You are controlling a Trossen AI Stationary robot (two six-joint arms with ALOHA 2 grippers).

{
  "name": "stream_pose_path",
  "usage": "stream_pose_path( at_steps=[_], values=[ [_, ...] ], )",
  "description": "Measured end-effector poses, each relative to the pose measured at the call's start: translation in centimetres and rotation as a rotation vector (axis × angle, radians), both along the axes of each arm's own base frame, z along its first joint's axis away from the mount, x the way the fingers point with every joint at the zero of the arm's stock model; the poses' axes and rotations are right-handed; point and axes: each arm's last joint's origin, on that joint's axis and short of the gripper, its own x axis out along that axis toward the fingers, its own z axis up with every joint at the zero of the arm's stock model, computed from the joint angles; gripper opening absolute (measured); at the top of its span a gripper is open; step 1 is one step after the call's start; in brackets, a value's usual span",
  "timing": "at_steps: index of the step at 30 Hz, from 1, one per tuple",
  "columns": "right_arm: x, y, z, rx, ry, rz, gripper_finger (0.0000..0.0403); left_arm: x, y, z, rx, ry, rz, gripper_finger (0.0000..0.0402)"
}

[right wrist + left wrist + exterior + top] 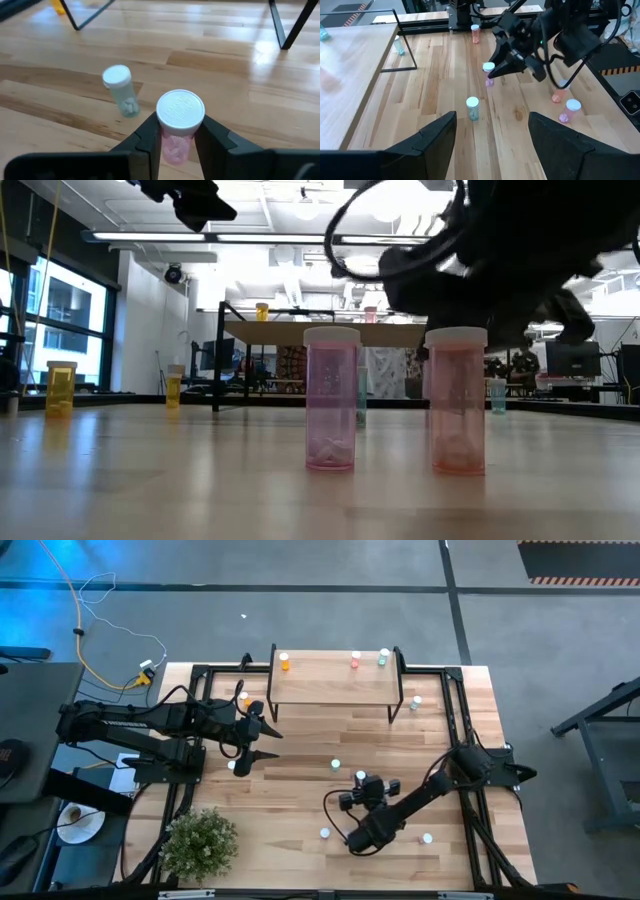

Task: Pick and place medicine bottles onto shelf by color
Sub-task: Put the top purple pill bottle on the shelf

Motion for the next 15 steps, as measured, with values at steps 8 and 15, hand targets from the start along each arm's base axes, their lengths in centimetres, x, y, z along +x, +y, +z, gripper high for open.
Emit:
stream_pose_path(
  at_steps=[8,15],
  values=[
    [-0.3,-0.6,4.2,-0.020,0.016,0.087,0.0085,0.0,0.0,0.0,0.003,0.000,0.000,0.0236],
    [-0.4,-2.8,8.2,-0.055,0.110,0.161,0.0085,-0.1,0.3,0.1,0.062,0.003,0.090,0.0236]
  ],
)
